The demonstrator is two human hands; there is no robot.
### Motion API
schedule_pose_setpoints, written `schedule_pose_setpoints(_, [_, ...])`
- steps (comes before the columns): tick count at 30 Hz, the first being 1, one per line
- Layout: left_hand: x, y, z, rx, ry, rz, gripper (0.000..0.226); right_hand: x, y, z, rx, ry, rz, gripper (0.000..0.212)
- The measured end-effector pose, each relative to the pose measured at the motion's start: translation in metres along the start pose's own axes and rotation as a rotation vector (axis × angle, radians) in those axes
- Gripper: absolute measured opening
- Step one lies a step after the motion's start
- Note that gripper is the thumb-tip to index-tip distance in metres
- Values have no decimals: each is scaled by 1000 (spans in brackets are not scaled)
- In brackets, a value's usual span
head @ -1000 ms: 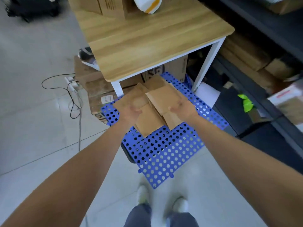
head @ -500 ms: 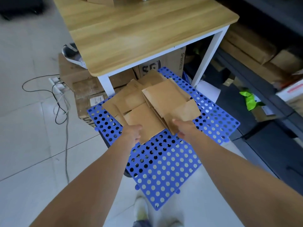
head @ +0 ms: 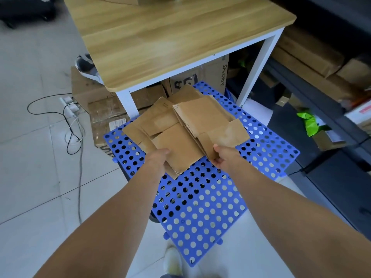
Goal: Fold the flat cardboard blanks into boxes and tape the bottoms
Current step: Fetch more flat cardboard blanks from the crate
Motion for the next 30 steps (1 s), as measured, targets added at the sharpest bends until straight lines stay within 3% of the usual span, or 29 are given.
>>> schedule_pose_setpoints(6, [-27,-11,-17,-208,122,-24,38,-8,7,2,45,53,4,26])
schedule_pose_setpoints(14, [-95,-47,-34,90,60,-219,41,-81,59,65,180,41,138,15])
schedule_pose_setpoints(17, [-154,-60,-67,175,95,-312,36,-122,86,117,247,-1,231,11])
schedule_pose_setpoints(20, [-232,-68,-118,201,180,-399,8,-172,115,187,362,-75,340,11])
schedule_pose_setpoints(22, [-284,-67,-159,226,279,-432,26,-210,131,239,431,-108,423,15])
schedule_pose_setpoints(25, [-363,-58,-221,283,416,-536,13,-268,144,321,551,-159,557,22])
schedule_pose_setpoints(28, [-438,-34,-282,325,583,-609,33,-322,142,403,659,-254,663,15])
schedule_pose_setpoints(30, [-479,-13,-321,353,699,-613,33,-353,134,453,756,-327,719,14])
Point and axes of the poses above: each hand's wrist, its own x-axis towards the middle knuckle, its own z-axis out of the back of the hand, y = z × x, the point moved 4 cm from there along x, towards the middle knuckle, and after that the axes turned 5 degrees about -x, right-handed, at the moved point
